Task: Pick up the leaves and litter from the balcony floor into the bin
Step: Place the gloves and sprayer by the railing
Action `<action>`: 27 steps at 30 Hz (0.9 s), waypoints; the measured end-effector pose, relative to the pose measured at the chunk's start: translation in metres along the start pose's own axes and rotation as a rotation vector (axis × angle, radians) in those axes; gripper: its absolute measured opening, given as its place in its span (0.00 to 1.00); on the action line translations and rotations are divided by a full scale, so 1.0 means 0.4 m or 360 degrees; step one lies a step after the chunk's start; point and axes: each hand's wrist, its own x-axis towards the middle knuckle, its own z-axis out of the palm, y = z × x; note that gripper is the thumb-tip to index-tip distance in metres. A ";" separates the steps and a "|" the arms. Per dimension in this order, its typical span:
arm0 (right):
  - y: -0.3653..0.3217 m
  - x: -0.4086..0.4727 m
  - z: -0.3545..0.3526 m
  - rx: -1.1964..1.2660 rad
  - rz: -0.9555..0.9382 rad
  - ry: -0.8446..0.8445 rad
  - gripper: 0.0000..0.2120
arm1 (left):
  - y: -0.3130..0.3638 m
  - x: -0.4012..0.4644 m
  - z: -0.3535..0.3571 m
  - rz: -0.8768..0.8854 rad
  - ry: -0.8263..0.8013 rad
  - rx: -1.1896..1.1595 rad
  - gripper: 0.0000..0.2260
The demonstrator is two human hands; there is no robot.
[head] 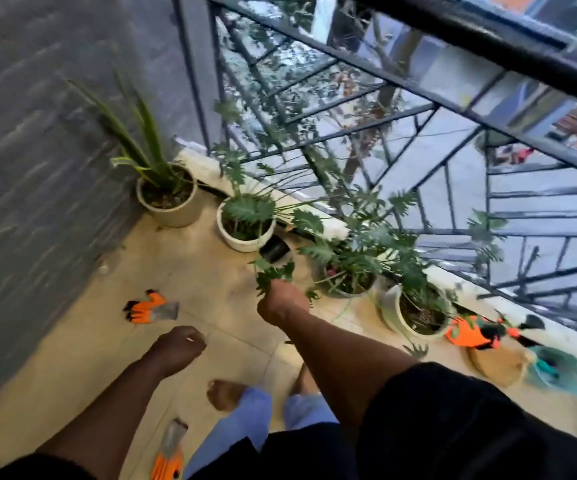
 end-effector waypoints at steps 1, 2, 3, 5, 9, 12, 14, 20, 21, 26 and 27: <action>0.021 -0.003 -0.007 0.0027 0.0005 0.0011 0.14 | 0.023 0.004 0.010 0.0027 0.0005 0.0042 0.04; 0.057 -0.005 -0.016 0.0055 0.0020 0.0029 0.14 | 0.054 0.007 0.030 0.0067 -0.0019 0.0074 0.04; 0.084 -0.012 -0.025 0.0084 0.0041 0.0035 0.14 | 0.080 0.008 0.048 0.0097 -0.0052 0.0092 0.05; 0.135 -0.022 -0.049 0.0147 0.0072 0.0061 0.13 | 0.133 0.015 0.077 0.0145 -0.0123 0.0136 0.06; 0.265 -0.050 -0.097 0.0212 0.0145 0.0103 0.13 | 0.256 0.021 0.147 0.0262 -0.0200 0.0266 0.07; 0.358 -0.080 -0.130 0.0270 0.0233 0.0137 0.15 | 0.340 0.018 0.211 0.0292 -0.0265 0.0332 0.07; 0.414 -0.105 -0.150 0.0323 0.0286 0.0137 0.15 | 0.390 0.010 0.257 0.0331 -0.0300 0.0374 0.07; 0.516 -0.157 -0.173 0.0325 0.0321 0.0173 0.11 | 0.475 -0.031 0.336 0.0388 -0.0329 0.0470 0.05; 0.520 -0.157 -0.168 0.0310 0.0332 0.0170 0.11 | 0.478 -0.037 0.339 0.0395 -0.0332 0.0464 0.05; 0.461 -0.129 -0.149 0.0250 0.0297 0.0102 0.15 | 0.428 -0.042 0.299 0.0340 -0.0346 0.0451 0.06; 0.428 -0.120 -0.147 0.0241 0.0273 0.0099 0.15 | 0.405 -0.037 0.273 0.0328 -0.0356 0.0437 0.07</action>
